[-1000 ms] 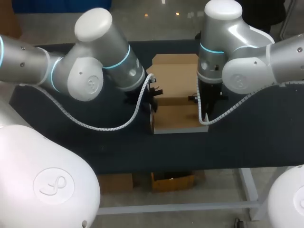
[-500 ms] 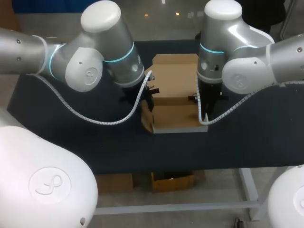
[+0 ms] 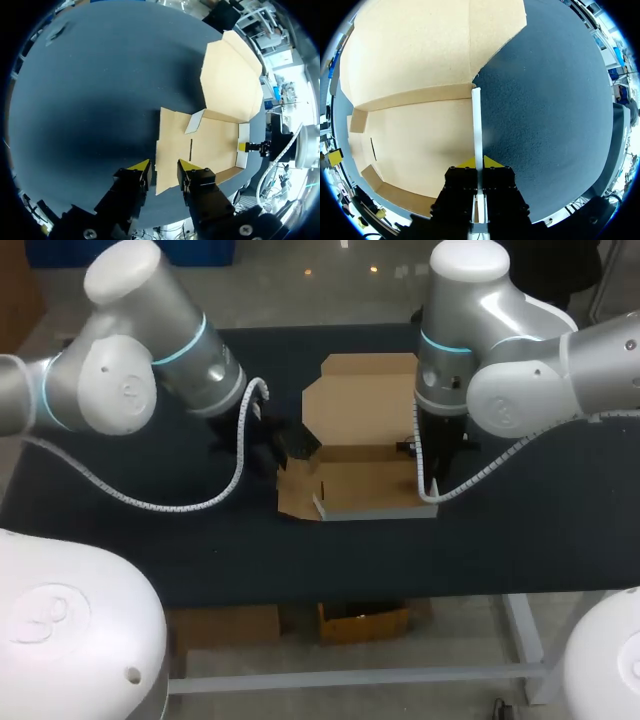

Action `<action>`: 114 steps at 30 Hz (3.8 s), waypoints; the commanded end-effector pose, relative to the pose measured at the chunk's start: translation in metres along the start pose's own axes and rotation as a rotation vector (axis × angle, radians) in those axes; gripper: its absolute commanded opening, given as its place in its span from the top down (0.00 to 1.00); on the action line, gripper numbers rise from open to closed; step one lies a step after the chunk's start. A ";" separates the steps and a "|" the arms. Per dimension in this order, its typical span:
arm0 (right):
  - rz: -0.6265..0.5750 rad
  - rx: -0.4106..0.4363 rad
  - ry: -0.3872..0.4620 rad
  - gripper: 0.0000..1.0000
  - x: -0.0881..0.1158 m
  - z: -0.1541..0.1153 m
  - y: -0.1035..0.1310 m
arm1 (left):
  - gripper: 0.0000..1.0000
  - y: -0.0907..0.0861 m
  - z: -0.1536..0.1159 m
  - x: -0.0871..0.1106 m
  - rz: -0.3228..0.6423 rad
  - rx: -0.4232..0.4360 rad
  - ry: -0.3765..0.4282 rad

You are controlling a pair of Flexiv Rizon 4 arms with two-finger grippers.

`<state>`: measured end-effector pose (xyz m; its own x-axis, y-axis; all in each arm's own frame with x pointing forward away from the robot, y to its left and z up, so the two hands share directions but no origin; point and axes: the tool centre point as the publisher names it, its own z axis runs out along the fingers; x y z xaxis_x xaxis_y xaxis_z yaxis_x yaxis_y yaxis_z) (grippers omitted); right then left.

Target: Assemble the packaging by folding the flat box into shape, placing the metal phone stand inside, and closing the box properly

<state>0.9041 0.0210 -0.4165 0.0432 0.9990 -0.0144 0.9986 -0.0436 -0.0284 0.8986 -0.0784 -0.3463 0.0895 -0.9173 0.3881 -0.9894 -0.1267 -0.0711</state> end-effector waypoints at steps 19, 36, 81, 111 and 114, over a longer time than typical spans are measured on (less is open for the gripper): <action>0.000 0.005 -0.003 1.00 0.001 -0.001 0.001 | 0.66 -0.007 0.022 -0.041 0.026 -0.102 0.315; 0.000 0.005 -0.003 1.00 0.001 -0.001 0.001 | 0.67 -0.006 0.042 -0.043 0.034 -0.100 0.346; 0.000 0.005 -0.003 1.00 0.001 -0.001 0.001 | 0.62 0.007 0.042 0.029 0.139 -0.100 0.433; 0.000 0.005 -0.003 1.00 0.001 -0.001 0.001 | 0.58 0.011 0.047 0.063 0.175 -0.102 0.410; 0.000 0.005 -0.003 1.00 0.001 -0.001 0.001 | 0.57 0.011 0.048 0.064 0.169 -0.100 0.417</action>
<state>0.9041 0.0209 -0.4166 0.0434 0.9990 -0.0145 0.9986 -0.0438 -0.0285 0.8983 -0.1536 -0.3649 -0.1082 -0.6893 0.7164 -0.9941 0.0688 -0.0839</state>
